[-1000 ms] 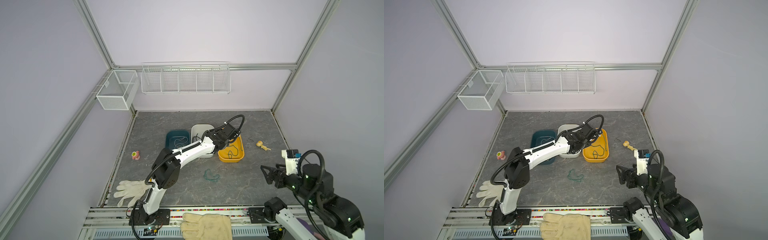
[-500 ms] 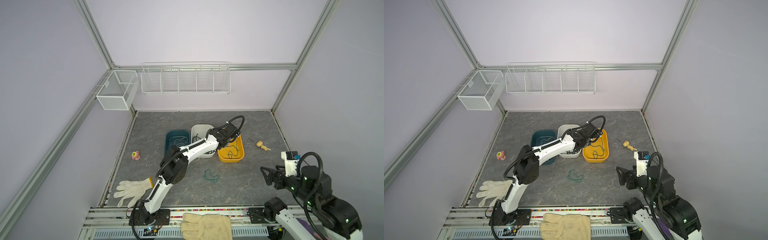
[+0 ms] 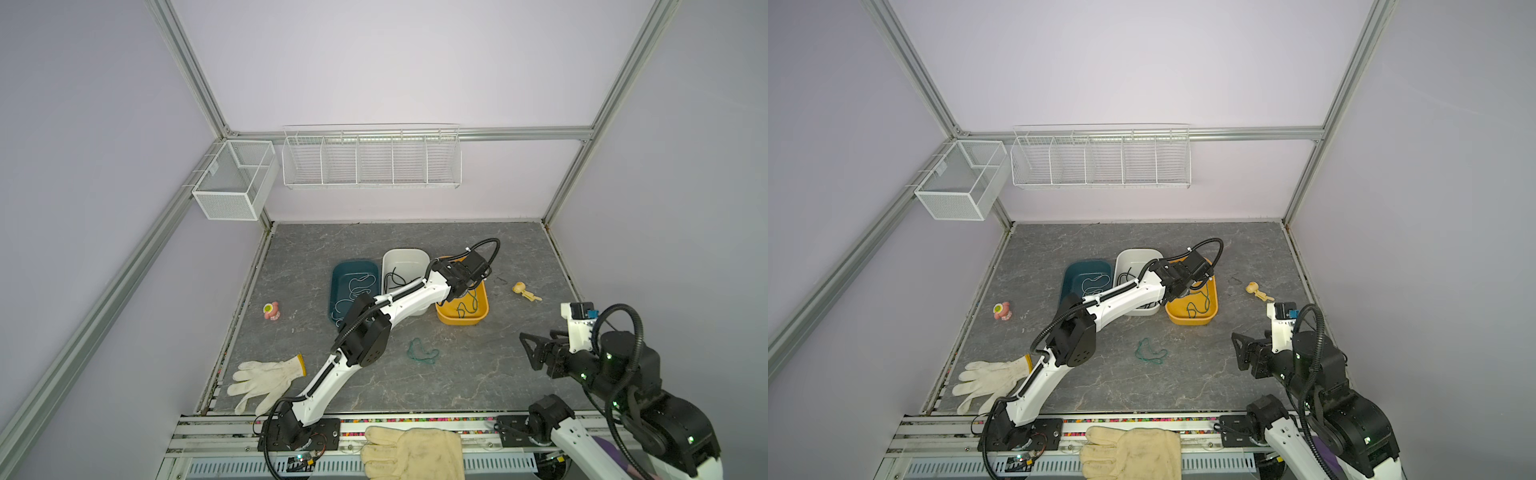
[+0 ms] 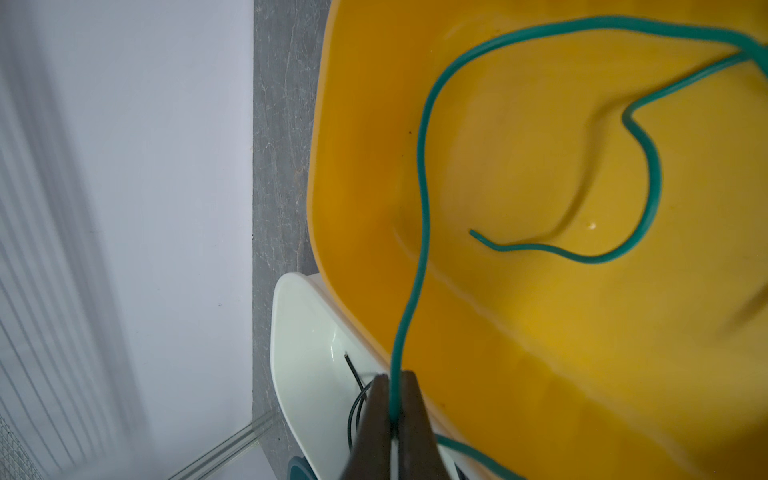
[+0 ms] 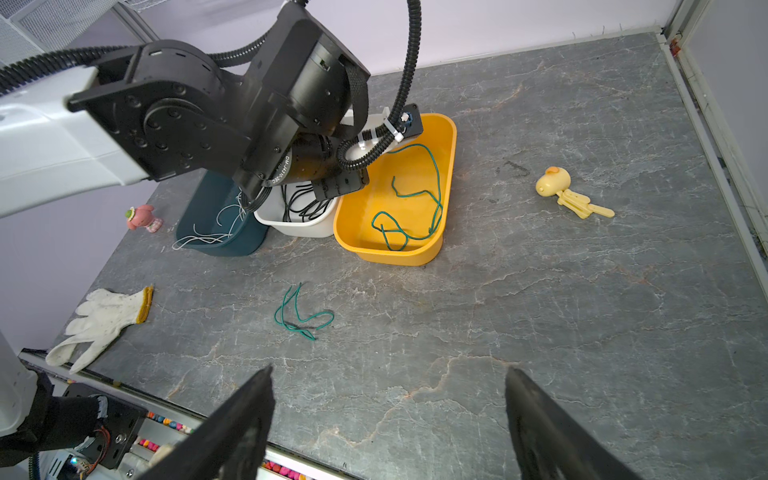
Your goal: Untangle the cables
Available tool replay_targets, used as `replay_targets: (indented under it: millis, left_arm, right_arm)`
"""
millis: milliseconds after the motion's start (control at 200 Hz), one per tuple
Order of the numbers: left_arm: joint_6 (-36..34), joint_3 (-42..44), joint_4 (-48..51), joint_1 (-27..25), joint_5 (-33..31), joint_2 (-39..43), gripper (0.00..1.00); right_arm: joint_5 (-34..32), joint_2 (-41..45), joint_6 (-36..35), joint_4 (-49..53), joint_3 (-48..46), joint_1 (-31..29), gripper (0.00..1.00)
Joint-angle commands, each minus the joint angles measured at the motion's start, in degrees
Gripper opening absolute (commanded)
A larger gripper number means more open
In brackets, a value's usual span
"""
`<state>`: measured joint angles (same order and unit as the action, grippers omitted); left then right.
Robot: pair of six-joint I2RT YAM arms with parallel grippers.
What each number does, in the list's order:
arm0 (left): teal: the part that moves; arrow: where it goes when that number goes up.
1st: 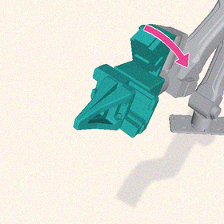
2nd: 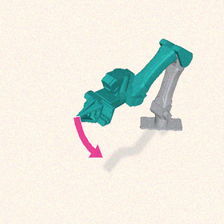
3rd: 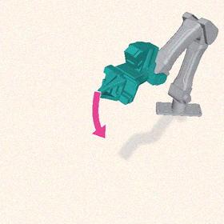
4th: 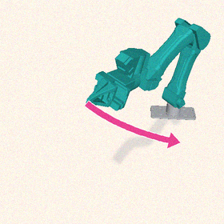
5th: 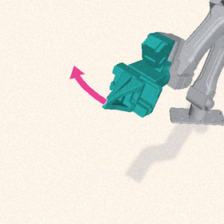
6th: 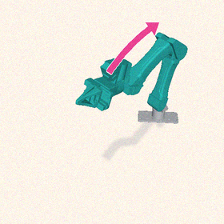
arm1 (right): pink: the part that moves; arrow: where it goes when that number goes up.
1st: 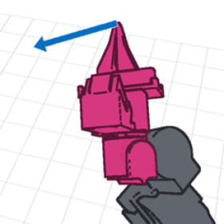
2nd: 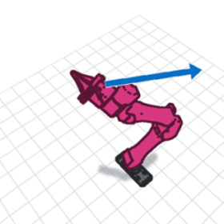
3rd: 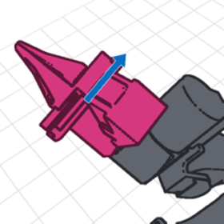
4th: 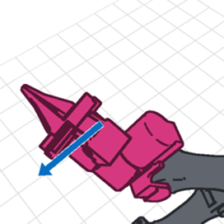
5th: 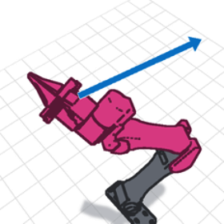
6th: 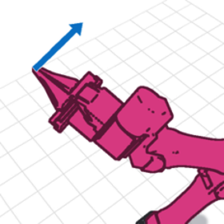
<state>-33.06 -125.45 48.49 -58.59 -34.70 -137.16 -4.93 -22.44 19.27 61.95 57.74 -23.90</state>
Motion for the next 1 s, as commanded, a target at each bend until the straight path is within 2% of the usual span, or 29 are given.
replay_targets:
  millis: [0, 450, 999]
  left_arm:
    - [0.16, -2.08, 3.09, -0.59, -0.05, -1.77, 0.00]
    - [1.16, -3.31, 2.97, -1.71, 2.42, -4.60, 0.00]
    - [0.61, -2.36, 0.42, -1.88, 0.14, -4.75, 0.00]
  right_arm:
    - [-0.11, 0.99, -0.02, -1.66, -0.78, -0.38, 0.88]
    - [-0.08, 1.34, -0.01, -1.94, -1.06, -0.44, 0.88]
    - [-0.17, 1.69, -0.08, -2.19, -1.33, -0.43, 0.88]
